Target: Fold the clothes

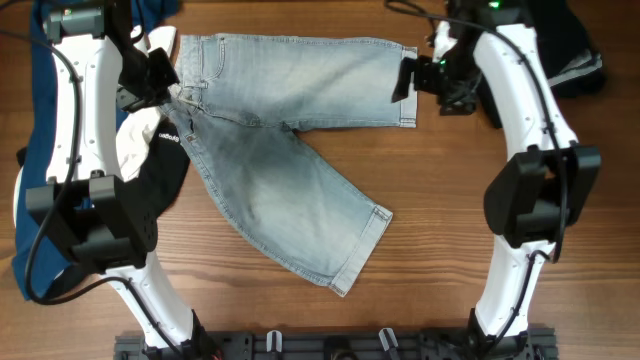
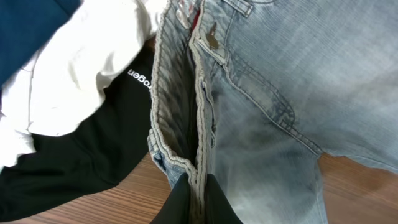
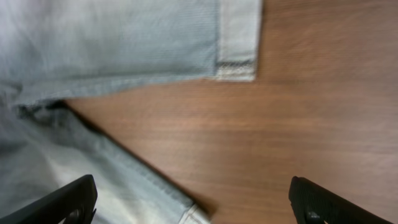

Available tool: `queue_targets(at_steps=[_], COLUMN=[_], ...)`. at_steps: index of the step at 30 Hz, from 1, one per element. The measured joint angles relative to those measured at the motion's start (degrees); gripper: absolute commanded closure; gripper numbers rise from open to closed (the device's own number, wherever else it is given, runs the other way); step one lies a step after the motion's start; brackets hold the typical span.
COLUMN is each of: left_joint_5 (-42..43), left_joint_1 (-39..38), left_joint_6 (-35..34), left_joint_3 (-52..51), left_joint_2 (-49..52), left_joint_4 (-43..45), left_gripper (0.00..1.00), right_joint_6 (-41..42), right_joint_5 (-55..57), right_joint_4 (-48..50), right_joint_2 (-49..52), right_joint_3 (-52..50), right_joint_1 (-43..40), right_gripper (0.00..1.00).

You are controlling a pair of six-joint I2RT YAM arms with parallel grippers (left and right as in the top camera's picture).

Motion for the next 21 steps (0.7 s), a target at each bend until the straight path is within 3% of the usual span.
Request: queue_targets(at_steps=[4,8,11,15,17,21], left_joint_5=[-0.9,-2.0,-2.0,-2.1,-2.1,-2.1], left_joint_1=[0.0,0.3,1.0,1.2,1.2,1.2], left_joint_6=[0.1,0.1,0.2,0.2,0.2,0.2], left_joint_3=[0.0,0.0,0.0,0.0,0.0,0.0], left_joint_2=[0.0,0.0,0.0,0.0,0.0,0.0], left_joint_4=[-0.7,-1.1,-1.2,-1.2,-1.2,-1.2], left_gripper=[0.96,0.96,0.96,0.96,0.96,0.96], right_joint_6=[0.2,0.4,1.7,2.5,2.8,2.8], right_joint_5=[-0.2,-0.2,-0.4,-1.1,-2.6,-4.4], right_joint_4=[-2.8,-1.3,7.3,20.6,27.7,36.2], right_joint_2=[-0.3,-0.7,-4.7,-19.0,-21.8,-21.7], right_joint_3=[-1.1,-11.6,-26.3,-45.9,-52.5,-60.5], right_joint_1=[2.6,7.5,11.0,13.6,13.8,14.2], right_gripper=[0.05,0.06,0.08,0.25,0.35,0.38])
